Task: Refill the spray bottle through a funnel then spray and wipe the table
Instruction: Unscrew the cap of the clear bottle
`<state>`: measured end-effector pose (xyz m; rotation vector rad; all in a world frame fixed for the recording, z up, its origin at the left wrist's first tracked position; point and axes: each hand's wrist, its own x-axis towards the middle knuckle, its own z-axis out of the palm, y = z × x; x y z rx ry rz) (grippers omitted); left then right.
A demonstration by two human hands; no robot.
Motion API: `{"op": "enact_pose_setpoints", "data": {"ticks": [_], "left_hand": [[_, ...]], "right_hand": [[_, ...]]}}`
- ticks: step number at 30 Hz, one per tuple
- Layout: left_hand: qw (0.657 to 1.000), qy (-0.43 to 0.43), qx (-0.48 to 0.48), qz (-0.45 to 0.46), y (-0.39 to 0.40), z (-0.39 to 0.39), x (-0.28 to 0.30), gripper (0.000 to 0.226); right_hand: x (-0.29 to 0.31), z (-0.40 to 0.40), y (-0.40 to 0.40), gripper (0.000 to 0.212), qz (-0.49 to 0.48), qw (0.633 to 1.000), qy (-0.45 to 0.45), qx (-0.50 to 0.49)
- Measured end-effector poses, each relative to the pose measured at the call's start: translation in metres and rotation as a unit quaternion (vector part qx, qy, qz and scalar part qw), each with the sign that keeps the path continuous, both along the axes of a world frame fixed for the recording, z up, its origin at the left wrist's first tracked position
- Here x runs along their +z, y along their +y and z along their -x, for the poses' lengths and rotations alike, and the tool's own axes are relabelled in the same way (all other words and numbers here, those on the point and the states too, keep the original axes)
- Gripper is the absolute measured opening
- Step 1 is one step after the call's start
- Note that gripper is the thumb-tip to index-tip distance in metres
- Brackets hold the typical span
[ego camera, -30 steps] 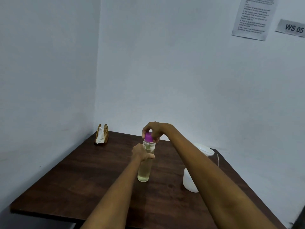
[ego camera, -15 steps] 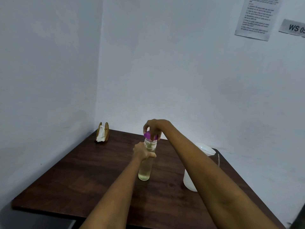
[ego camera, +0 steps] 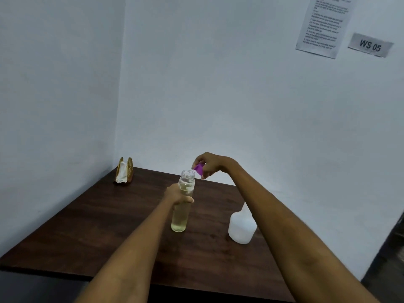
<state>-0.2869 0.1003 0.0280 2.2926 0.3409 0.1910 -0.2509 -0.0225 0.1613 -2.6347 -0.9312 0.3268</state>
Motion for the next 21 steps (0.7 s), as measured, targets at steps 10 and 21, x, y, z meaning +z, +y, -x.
{"op": "enact_pose_setpoints", "data": {"ticks": [10,21], "left_hand": [[0.989,-0.065,0.116,0.063,-0.030,0.029,-0.021,0.063],[0.987,0.034,0.154,0.030,-0.088,0.064,-0.053,0.077]], "right_hand": [[-0.003,0.031,-0.096,0.042,-0.376,0.906,-0.157,-0.118],[-0.132,0.067,-0.225,0.042,-0.410,0.822,-0.136,-0.370]]}}
